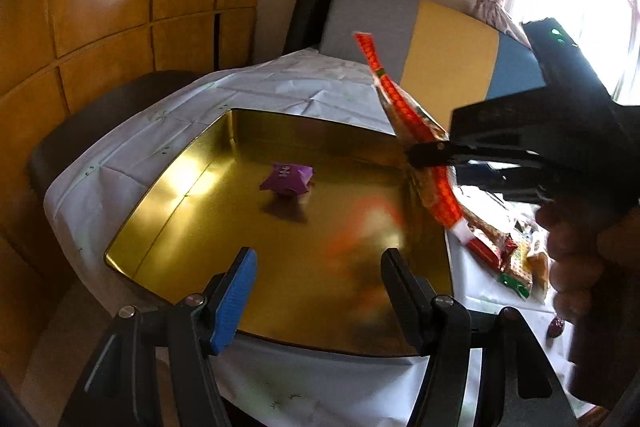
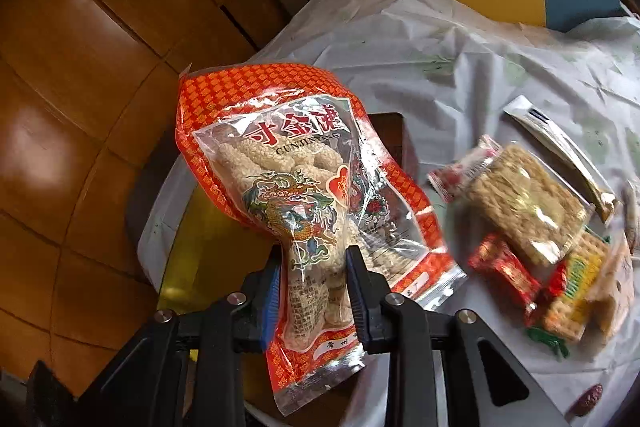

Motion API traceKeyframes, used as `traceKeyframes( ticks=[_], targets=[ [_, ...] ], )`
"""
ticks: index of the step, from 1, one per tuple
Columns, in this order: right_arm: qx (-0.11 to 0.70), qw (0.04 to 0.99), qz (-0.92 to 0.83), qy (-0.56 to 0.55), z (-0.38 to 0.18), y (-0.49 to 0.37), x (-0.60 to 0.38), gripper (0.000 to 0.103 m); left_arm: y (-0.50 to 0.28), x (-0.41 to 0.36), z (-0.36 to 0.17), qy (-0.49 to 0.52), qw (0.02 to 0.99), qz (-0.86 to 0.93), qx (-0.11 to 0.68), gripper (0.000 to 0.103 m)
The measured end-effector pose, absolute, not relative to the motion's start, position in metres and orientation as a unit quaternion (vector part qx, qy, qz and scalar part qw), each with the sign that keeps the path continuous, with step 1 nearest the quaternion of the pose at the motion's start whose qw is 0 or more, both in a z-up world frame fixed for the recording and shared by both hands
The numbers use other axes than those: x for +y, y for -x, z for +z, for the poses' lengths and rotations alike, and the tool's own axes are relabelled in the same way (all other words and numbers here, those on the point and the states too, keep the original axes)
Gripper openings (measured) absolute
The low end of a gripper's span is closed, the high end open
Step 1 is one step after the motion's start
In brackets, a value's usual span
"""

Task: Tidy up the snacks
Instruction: 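Lift the orange peanut bag over the gold tray and open the right tool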

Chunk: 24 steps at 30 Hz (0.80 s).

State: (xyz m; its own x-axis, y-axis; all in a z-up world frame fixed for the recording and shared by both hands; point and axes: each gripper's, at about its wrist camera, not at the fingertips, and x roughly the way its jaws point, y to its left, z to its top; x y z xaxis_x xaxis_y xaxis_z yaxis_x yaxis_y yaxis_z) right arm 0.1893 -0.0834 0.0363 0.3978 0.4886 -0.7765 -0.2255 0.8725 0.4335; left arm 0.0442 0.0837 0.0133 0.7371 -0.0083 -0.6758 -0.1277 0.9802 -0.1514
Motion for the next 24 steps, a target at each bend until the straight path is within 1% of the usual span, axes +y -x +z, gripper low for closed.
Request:
traceKeyframes(
  ticks=[5, 11, 12, 16, 24],
  targets=[
    [0.502, 0.831, 0.214, -0.108, 0.037, -0.201, -0.063, 0.033, -0.045, 0.093, 0.011, 0.108, 0.924, 0.048, 0.363, 0.065],
    [0.501, 0.828, 0.23, -0.106, 0.035, -0.207, -0.041, 0.033, -0.046, 0.102, 0.011, 0.117, 0.924, 0.062, 0.36, 0.065],
    [0.501, 0.83, 0.224, -0.1, 0.034, -0.208, -0.04, 0.035, -0.046, 0.102, 0.011, 0.118, 0.923, 0.062, 0.362, 0.065],
    [0.503, 0.831, 0.221, -0.084, 0.028, -0.203, -0.042, 0.035, -0.045, 0.099, 0.011, 0.116, 0.923, 0.061, 0.361, 0.065],
    [0.478, 0.848, 0.225, -0.04, 0.031, -0.186, -0.052, 0.035, -0.042, 0.093, 0.014, 0.106, 0.926, 0.055, 0.358, 0.065]
  ],
)
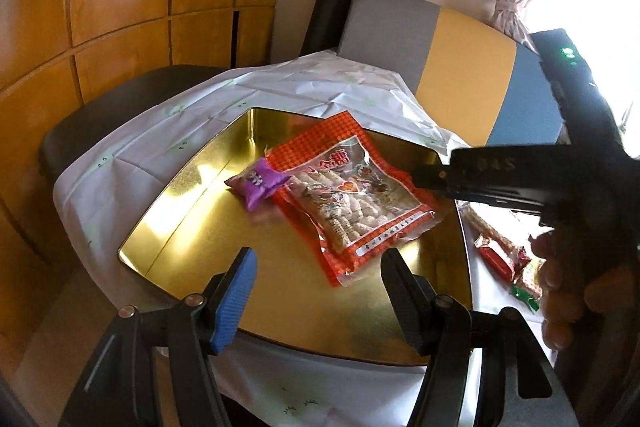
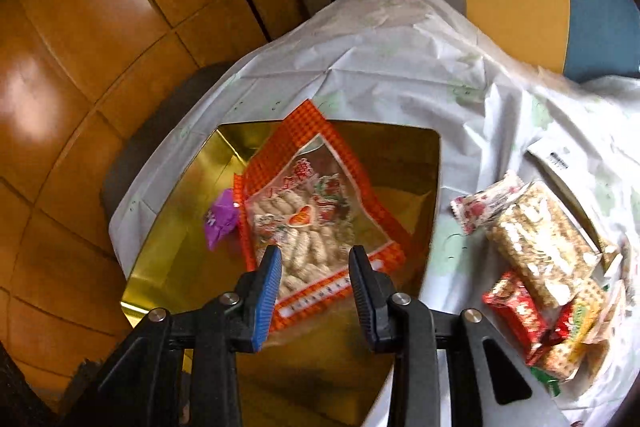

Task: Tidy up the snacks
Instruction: 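Lift the orange peanut bag over the gold tray and open the right tool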

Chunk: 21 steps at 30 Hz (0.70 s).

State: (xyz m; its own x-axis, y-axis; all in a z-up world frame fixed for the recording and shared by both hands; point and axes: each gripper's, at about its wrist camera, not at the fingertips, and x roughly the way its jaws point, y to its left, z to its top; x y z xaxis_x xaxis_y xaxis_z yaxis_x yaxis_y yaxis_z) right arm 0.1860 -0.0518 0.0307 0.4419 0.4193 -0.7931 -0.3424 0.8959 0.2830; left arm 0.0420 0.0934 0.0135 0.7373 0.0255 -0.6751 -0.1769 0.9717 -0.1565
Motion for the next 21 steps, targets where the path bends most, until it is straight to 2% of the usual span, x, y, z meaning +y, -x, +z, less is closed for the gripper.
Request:
traceKeyframes(
  ticks=[18, 21],
  targets=[
    [0.422, 0.884, 0.2, 0.01, 0.035, -0.135, -0.101, 0.037, -0.037, 0.074, 0.016, 0.081, 0.93, 0.035, 0.357, 0.065],
    [0.417, 0.888, 0.191, 0.007, 0.034, -0.129, -0.112, 0.04, -0.037, 0.07, 0.015, 0.076, 0.929, 0.03, 0.361, 0.065]
  ],
)
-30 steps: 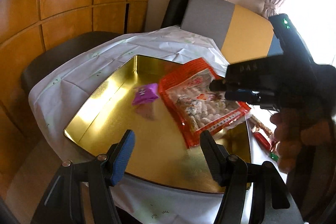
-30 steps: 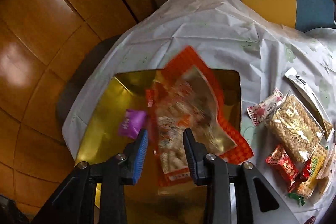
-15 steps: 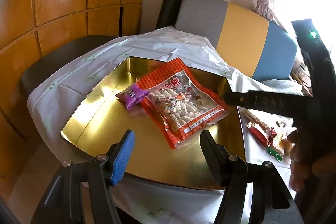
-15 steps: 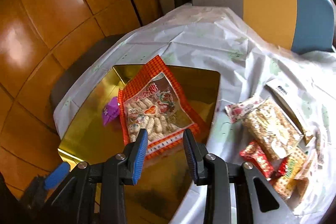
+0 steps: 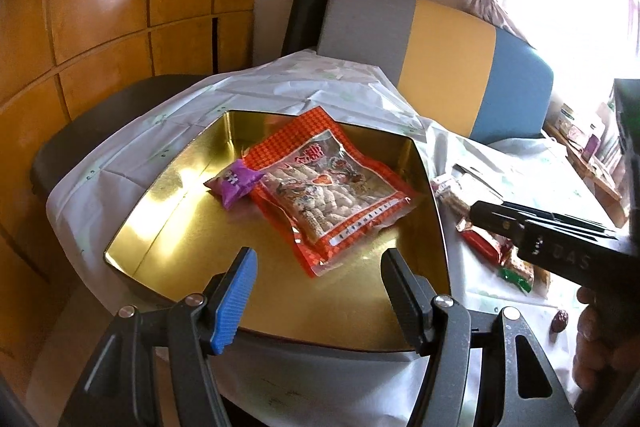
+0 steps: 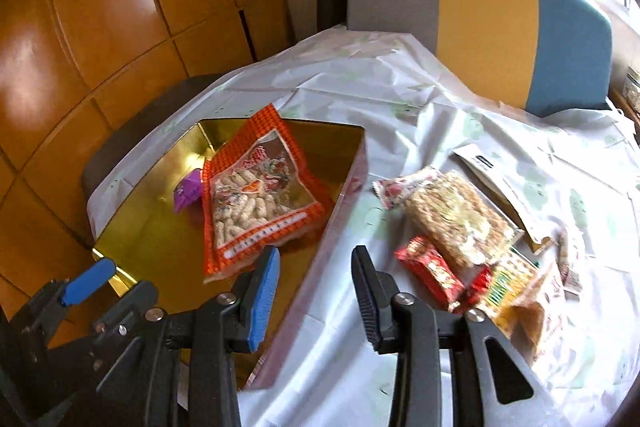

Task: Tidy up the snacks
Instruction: 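Lift the orange peanut bag over the gold tray and open the right tool, then grasp the white-and-brown cake packet with the left tool while the right tool approaches the crackers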

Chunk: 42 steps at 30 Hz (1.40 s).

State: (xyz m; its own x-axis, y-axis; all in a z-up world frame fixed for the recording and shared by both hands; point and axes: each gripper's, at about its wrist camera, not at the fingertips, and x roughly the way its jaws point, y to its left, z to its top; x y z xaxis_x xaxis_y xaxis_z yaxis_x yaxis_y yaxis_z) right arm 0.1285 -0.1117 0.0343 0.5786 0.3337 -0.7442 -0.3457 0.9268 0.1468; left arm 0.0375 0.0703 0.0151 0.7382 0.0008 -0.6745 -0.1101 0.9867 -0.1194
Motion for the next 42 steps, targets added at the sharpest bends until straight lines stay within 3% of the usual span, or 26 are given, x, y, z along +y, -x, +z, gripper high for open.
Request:
traceKeyframes(
  ticks=[15, 25, 31, 33, 37, 42],
  targets=[
    [0.419, 0.901, 0.116, 0.0, 0.027, -0.115, -0.193, 0.041, -0.034, 0.04, 0.014, 0.04, 0.928, -0.004, 0.37, 0.065],
    [0.447, 0.892, 0.025, -0.06, 0.044, -0.136, -0.318, 0.042, -0.036, 0.005, 0.021, 0.017, 0.928, -0.061, 0.367, 0.065],
    [0.49, 0.87, -0.026, -0.047, 0.025, -0.149, -0.37, 0.042, -0.044, -0.044, 0.019, -0.016, 0.912, -0.137, 0.386, 0.065],
    [0.496, 0.865, -0.031, -0.07, 0.012, -0.148, -0.388, 0.042, -0.054, -0.061, 0.012, -0.008, 0.896, -0.17, 0.409, 0.062],
    [0.508, 0.847, -0.085, -0.133, 0.001, -0.146, -0.419, 0.041, -0.079, -0.094, -0.003, 0.023, 0.865, -0.212, 0.455, 0.042],
    [0.502, 0.843, -0.074, -0.181, 0.004, -0.143, -0.432, 0.042, -0.1, -0.138, -0.016, 0.055, 0.836, -0.25, 0.485, 0.039]
  ],
)
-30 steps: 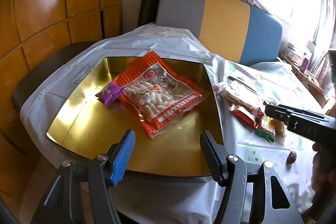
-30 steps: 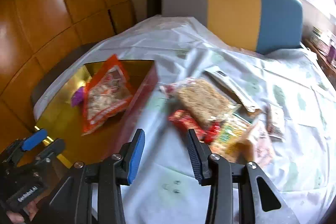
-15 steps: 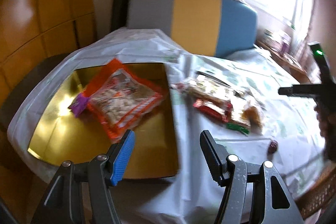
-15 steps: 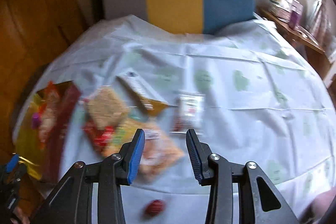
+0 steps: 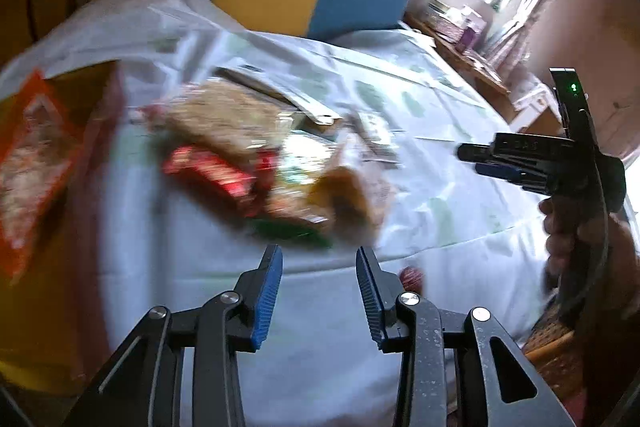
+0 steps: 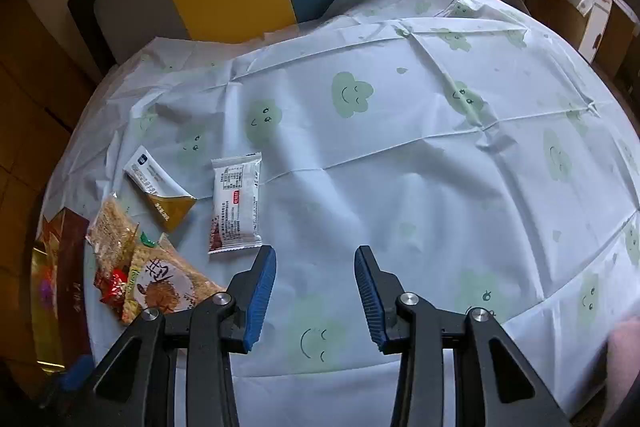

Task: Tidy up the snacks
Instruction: 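Grasp the white-and-brown cake packet with the left tool while the right tool approaches the crackers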

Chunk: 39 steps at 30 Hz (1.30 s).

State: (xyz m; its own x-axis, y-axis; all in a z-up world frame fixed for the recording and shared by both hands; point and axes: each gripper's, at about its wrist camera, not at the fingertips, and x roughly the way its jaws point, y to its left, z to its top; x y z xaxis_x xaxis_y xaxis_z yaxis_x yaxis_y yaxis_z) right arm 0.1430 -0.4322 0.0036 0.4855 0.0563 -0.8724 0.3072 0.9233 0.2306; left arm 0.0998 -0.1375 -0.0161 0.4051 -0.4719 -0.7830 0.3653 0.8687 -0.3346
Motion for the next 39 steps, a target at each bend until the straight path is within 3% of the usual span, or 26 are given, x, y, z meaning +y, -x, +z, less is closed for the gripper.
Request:
traceKeyframes(
  ticks=[6, 11, 15, 18, 21, 23, 39],
  targets=[
    [0.491, 0.851, -0.066, -0.174, 0.009, -0.149, -0.422, 0.042, -0.125, -0.176, -0.033, 0.086, 0.815, -0.254, 0.513, 0.043],
    [0.488, 0.852, -0.06, -0.182, 0.012, -0.147, -0.424, 0.042, -0.133, -0.191, -0.034, 0.109, 0.819, -0.246, 0.507, 0.075],
    [0.487, 0.854, -0.054, -0.178, 0.014, -0.147, -0.422, 0.042, -0.142, -0.207, -0.036, 0.101, 0.827, -0.233, 0.501, 0.077],
    [0.485, 0.855, -0.051, -0.177, 0.015, -0.146, -0.421, 0.042, -0.148, -0.215, -0.039, 0.089, 0.827, -0.224, 0.508, 0.072],
    [0.481, 0.856, -0.057, -0.181, 0.016, -0.146, -0.424, 0.042, -0.162, -0.222, -0.049, 0.071, 0.822, -0.213, 0.523, 0.038],
    [0.481, 0.855, -0.057, -0.185, 0.016, -0.146, -0.425, 0.042, -0.17, -0.221, -0.052, 0.088, 0.816, -0.221, 0.526, 0.029],
    [0.489, 0.854, -0.049, -0.17, 0.012, -0.149, -0.42, 0.042, -0.14, -0.179, -0.016, 0.033, 0.839, -0.278, 0.466, 0.019]
  ],
)
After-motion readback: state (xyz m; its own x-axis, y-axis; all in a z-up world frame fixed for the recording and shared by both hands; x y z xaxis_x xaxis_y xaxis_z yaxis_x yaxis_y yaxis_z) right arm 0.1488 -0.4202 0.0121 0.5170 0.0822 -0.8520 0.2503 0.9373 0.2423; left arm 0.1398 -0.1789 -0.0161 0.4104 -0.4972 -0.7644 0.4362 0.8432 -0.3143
